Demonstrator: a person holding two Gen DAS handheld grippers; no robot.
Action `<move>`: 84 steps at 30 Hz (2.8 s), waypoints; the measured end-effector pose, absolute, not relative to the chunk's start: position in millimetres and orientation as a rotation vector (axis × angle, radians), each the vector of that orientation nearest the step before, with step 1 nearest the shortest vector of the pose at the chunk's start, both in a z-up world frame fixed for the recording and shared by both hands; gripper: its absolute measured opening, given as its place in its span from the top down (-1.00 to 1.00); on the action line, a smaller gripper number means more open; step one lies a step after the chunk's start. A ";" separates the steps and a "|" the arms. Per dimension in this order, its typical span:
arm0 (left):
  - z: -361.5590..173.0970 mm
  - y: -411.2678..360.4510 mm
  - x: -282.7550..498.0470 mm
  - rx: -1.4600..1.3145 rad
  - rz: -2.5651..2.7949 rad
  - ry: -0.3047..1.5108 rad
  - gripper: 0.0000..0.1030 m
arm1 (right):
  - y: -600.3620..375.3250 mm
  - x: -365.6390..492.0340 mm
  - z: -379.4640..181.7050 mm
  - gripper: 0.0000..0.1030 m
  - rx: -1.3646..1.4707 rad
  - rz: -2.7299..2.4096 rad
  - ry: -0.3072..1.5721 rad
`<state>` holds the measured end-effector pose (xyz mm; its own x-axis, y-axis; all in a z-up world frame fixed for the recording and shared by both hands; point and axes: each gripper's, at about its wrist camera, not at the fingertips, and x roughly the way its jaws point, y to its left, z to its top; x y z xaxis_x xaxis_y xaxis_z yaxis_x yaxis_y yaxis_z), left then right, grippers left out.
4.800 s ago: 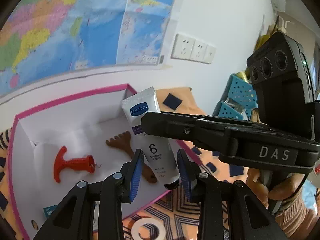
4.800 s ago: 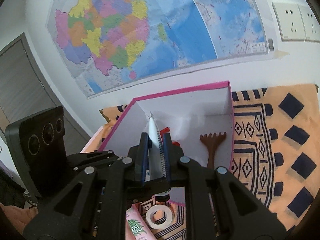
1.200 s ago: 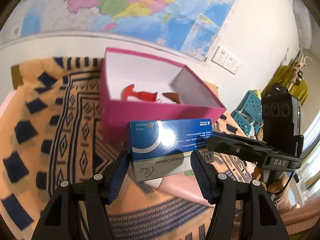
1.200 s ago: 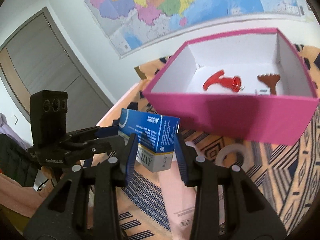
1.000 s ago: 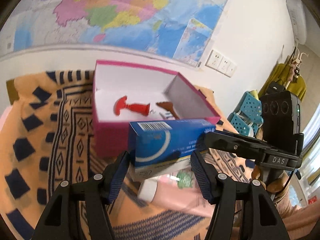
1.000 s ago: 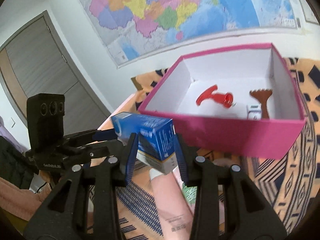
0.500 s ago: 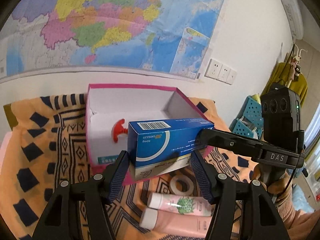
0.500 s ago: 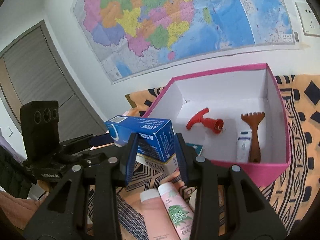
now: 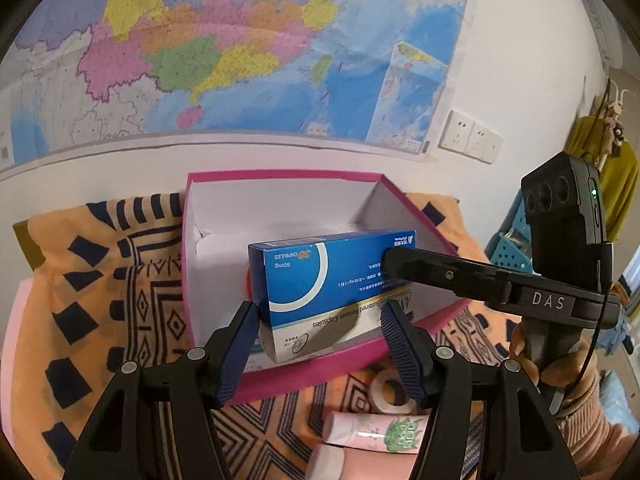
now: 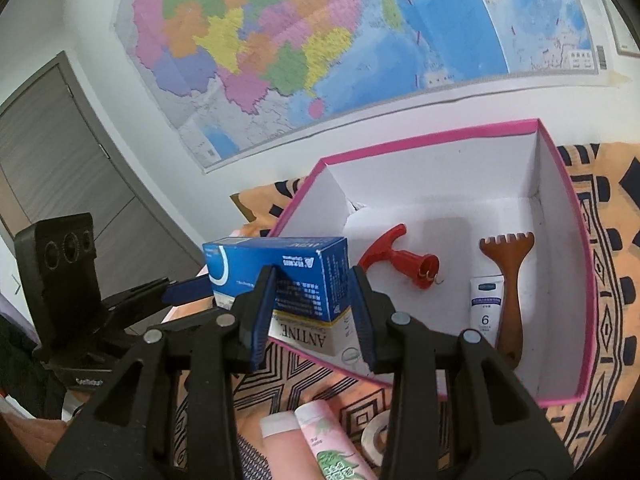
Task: Organize rigid objects
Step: 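Lift the ANTINE box with the left gripper and lower it into the pink box, then move the right gripper to the white tape roll and grasp its rim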
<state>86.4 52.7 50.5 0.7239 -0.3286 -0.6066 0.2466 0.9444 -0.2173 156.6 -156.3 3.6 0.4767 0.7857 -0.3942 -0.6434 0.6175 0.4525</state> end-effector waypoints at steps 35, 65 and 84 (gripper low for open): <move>42.0 60.9 75.6 -0.162 -0.302 0.660 -0.20 | -163.7 156.1 -14.3 0.14 0.225 0.795 0.656; -23.0 -18.0 54.9 -0.041 -0.490 0.834 -0.21 | -207.5 118.1 -109.9 0.14 0.204 0.692 0.832; -32.9 -24.4 61.8 -0.027 -0.494 0.880 -0.21 | -185.9 120.8 -114.8 0.62 0.032 0.631 0.809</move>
